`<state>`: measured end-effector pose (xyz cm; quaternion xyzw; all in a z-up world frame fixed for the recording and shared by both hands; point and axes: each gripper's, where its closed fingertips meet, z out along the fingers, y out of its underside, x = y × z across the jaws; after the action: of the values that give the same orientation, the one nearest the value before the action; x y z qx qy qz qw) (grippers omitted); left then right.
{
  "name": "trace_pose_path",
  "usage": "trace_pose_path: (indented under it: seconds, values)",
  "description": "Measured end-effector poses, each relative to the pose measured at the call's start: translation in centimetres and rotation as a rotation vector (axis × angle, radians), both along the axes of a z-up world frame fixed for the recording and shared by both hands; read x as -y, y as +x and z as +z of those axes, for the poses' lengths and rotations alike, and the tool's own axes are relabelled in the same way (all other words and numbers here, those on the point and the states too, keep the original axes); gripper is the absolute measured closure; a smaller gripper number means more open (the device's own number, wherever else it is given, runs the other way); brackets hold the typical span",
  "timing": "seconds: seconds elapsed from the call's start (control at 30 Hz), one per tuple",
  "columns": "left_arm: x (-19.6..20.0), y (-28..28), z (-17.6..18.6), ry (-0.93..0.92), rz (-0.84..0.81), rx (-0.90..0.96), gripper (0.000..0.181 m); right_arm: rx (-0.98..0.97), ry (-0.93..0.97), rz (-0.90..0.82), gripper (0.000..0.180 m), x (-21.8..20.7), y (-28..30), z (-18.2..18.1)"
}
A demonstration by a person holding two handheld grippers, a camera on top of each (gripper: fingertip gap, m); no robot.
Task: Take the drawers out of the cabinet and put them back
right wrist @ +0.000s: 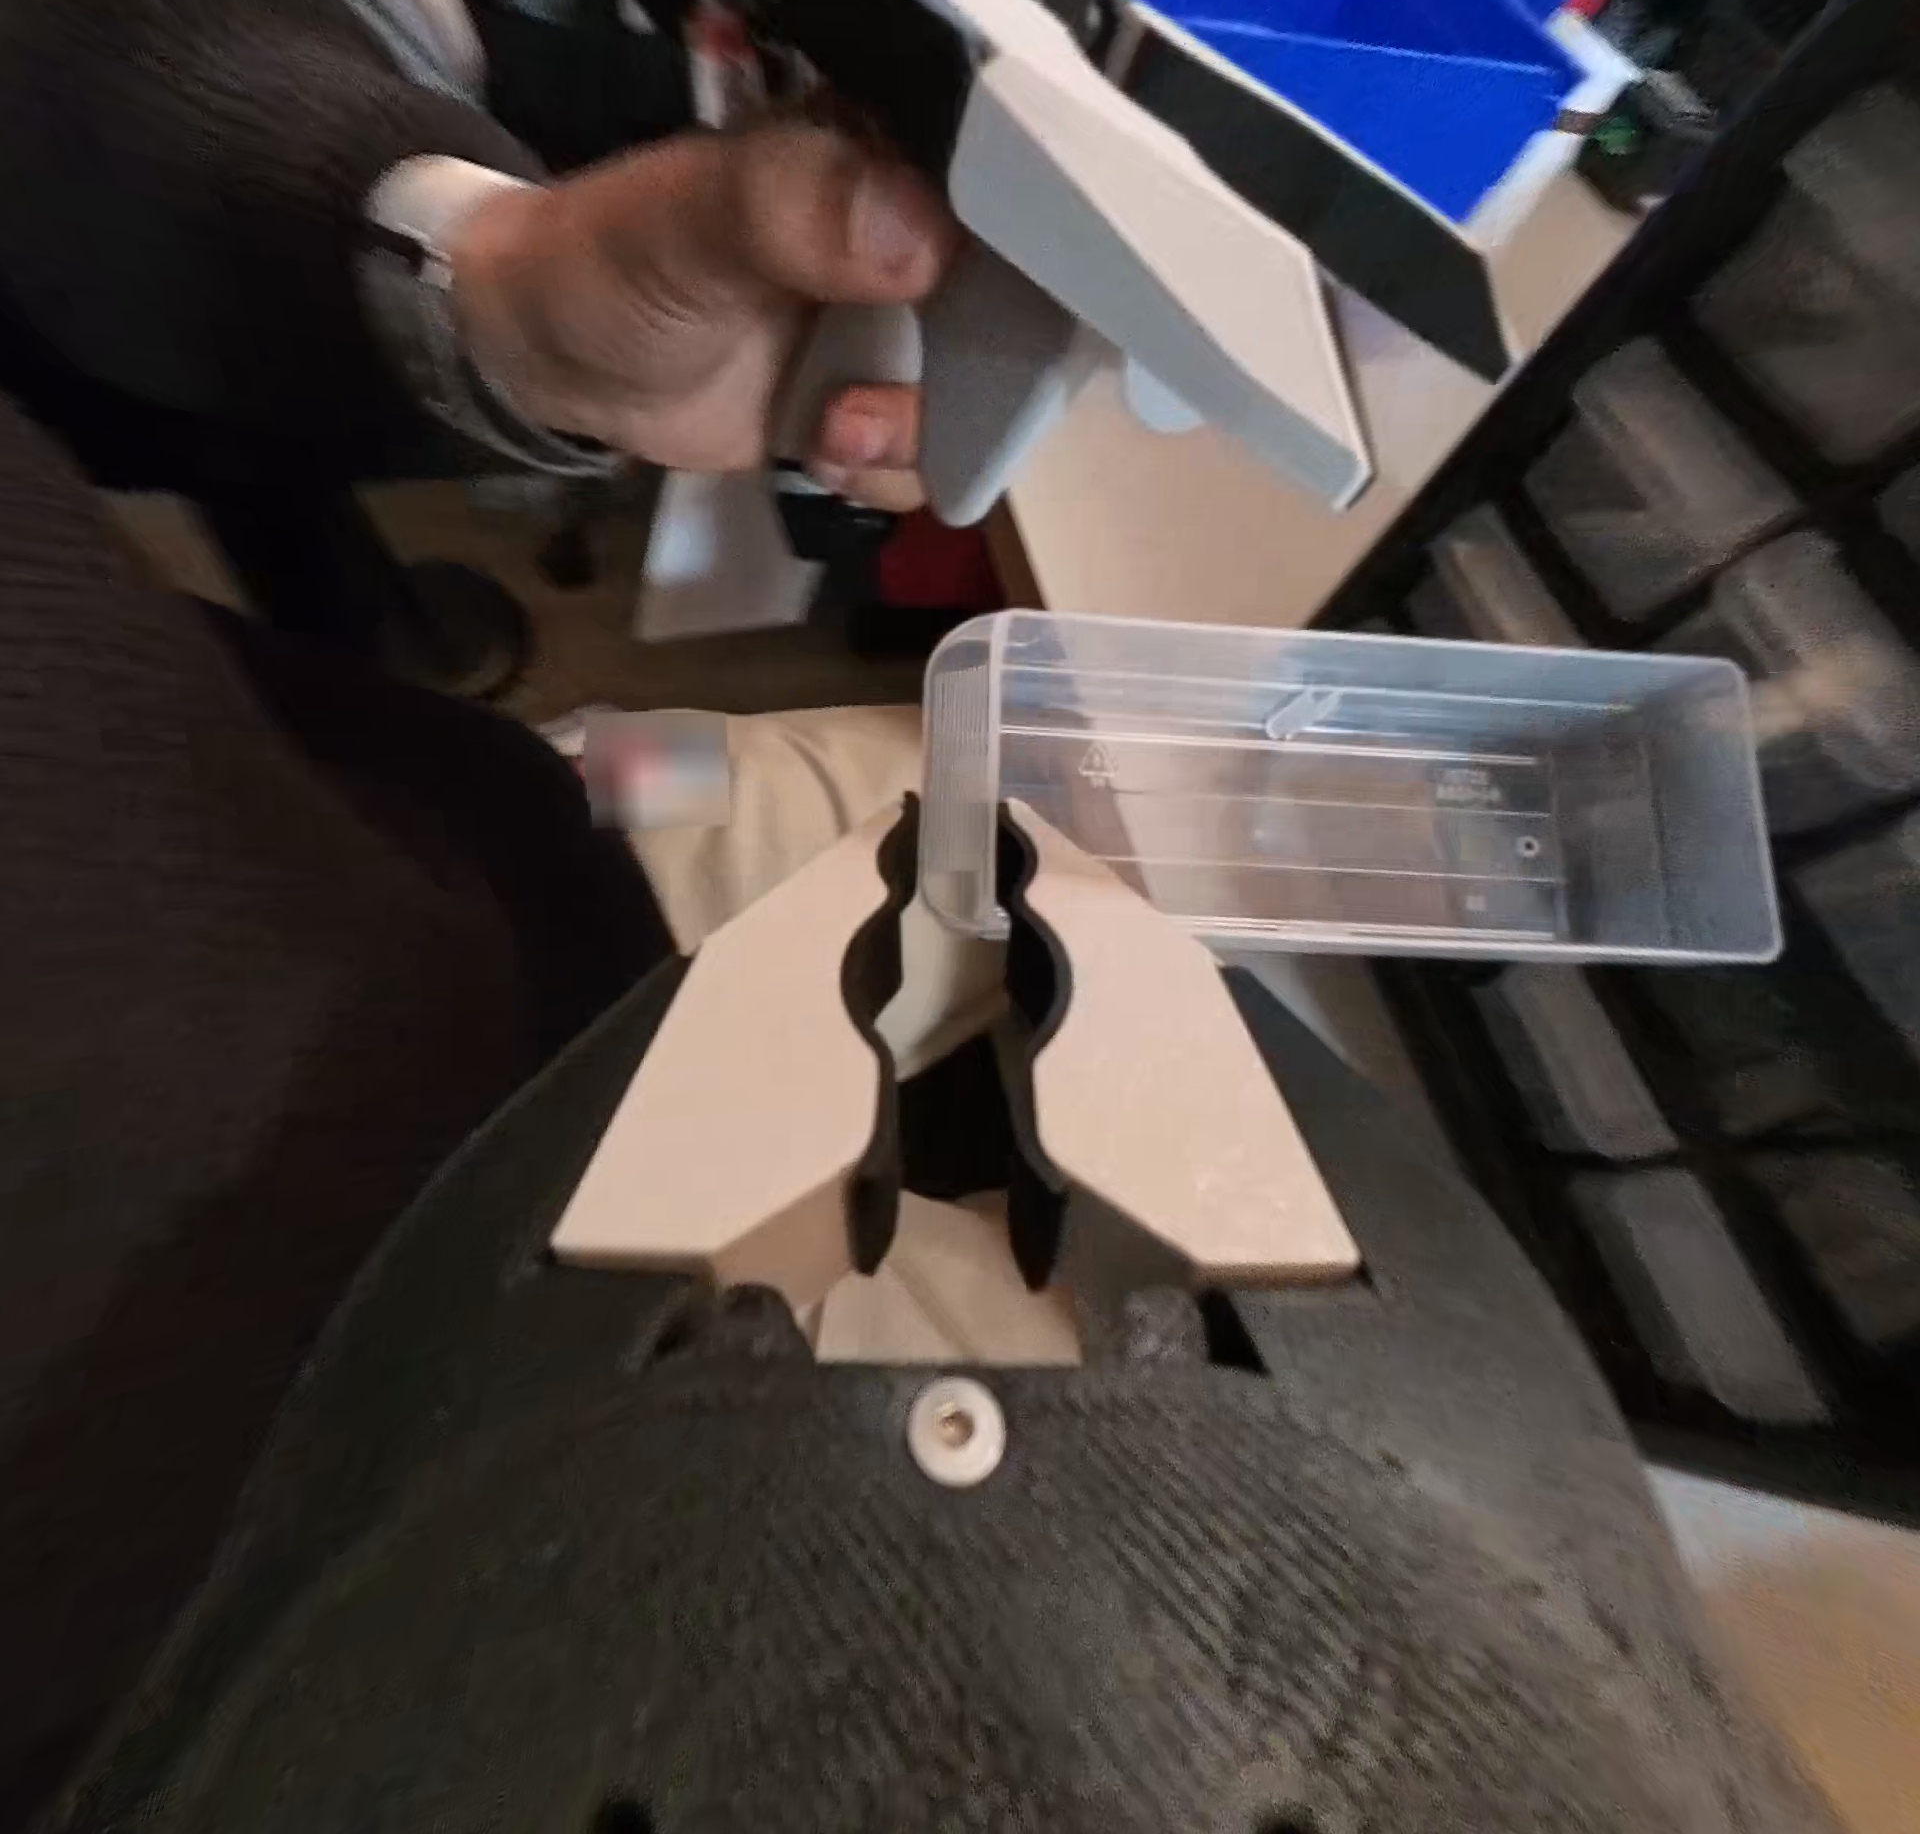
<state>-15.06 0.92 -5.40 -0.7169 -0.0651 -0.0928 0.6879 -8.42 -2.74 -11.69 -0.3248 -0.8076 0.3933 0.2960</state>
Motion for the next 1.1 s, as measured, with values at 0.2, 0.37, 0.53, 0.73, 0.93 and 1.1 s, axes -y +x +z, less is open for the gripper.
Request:
trace_pose_path:
  seconds: [0.2,0.37,0.53,0.73,0.93,1.1]
  values:
    - [-0.3,-0.5,-1.1,0.018,-0.022,-0.05,0.066,0.164,-0.141,0.136,0.167,-2.4,1.0,0.2]
    - [-0.7,0.3,-1.9,0.002,-0.084,-0.029,0.06,0.291,-0.314,0.322,0.167,-2.1,1.8,1.6]
    - [-0.9,0.2,-2.2,0.005,-0.094,-0.005,0.061,0.353,-0.257,0.39,0.167,-2.6,0.8,2.4]
    - [-0.7,0.2,-2.1,0.016,-0.107,0.019,0.068,0.452,-0.16,0.378,0.167,-3.7,-0.9,2.4]
    - [-0.9,0.5,-2.6,0.0,-0.129,0.03,0.069,0.471,-0.141,0.377,0.167,-3.6,-1.4,2.3]
    - [-1.1,0.7,-3.1,-0.017,-0.142,0.052,0.07,0.467,-0.015,0.286,0.167,-4.3,-2.2,0.9]
